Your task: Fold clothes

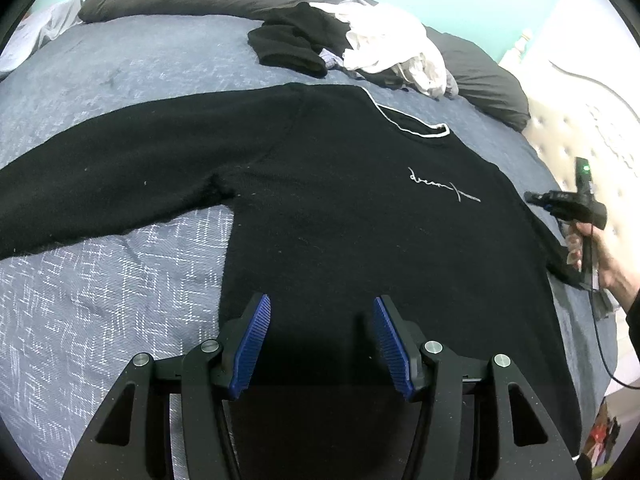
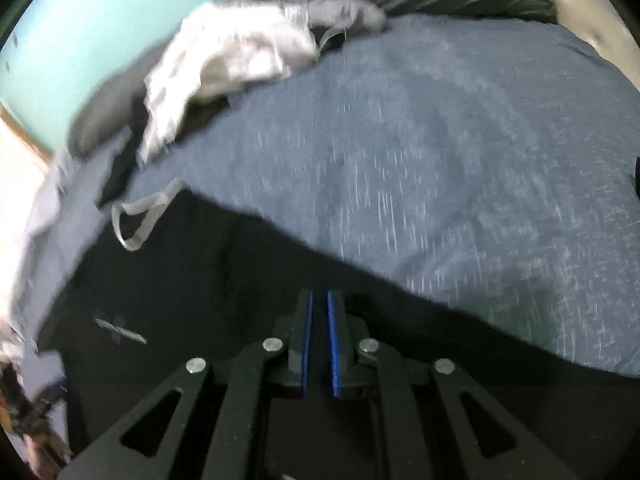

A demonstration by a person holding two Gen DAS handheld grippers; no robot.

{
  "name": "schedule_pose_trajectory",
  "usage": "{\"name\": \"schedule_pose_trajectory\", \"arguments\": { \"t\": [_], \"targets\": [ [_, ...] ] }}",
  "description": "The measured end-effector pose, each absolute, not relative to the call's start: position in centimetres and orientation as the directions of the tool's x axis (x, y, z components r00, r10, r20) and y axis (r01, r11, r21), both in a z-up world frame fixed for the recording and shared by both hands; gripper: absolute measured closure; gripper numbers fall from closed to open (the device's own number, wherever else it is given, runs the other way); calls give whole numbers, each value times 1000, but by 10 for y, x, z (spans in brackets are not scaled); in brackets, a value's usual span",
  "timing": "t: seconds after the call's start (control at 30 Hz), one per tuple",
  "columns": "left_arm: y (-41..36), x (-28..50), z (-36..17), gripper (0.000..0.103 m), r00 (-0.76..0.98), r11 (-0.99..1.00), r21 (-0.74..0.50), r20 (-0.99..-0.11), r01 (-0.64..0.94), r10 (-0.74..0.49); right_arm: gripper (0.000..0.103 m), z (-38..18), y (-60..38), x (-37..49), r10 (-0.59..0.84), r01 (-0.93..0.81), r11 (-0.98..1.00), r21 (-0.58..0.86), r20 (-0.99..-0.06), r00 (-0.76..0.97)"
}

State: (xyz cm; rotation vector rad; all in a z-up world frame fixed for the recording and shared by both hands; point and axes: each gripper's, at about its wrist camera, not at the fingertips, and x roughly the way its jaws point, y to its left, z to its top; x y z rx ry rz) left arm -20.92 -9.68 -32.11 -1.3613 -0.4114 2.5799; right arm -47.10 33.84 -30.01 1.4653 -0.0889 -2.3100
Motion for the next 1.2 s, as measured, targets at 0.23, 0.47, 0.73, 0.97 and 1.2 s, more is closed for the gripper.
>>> {"name": "schedule_pose_trajectory", "arguments": {
  "t": [0.23, 0.47, 0.73, 0.97, 1.2],
  "targets": [
    [-95, -208, -317, 45, -561, -943, -329, -771, -54, 301, 96, -287, 383, -451, -258, 166, -964, 206, -869, -421],
    [-94, -205, -311, 45, -564, -937, -343, -763, -60, 315, 57, -192, 478, -393, -190, 68, -980, 189, -758, -624],
    [-90, -197, -297, 44, -579, -936, -341, -748, -82, 323, 44, -146, 591, -346, -27, -123, -982, 142, -755, -655],
    [-88, -192, -297, 43, -576, -939, -333, -752, -88, 321, 43, -170, 632, -334, 34, -242, -961, 137, -804, -593],
    [-89, -193, -299, 43, -571, -941, -327, -758, -86, 316, 43, -189, 641, -336, 23, -259, -955, 147, -831, -556]
  ]
}}
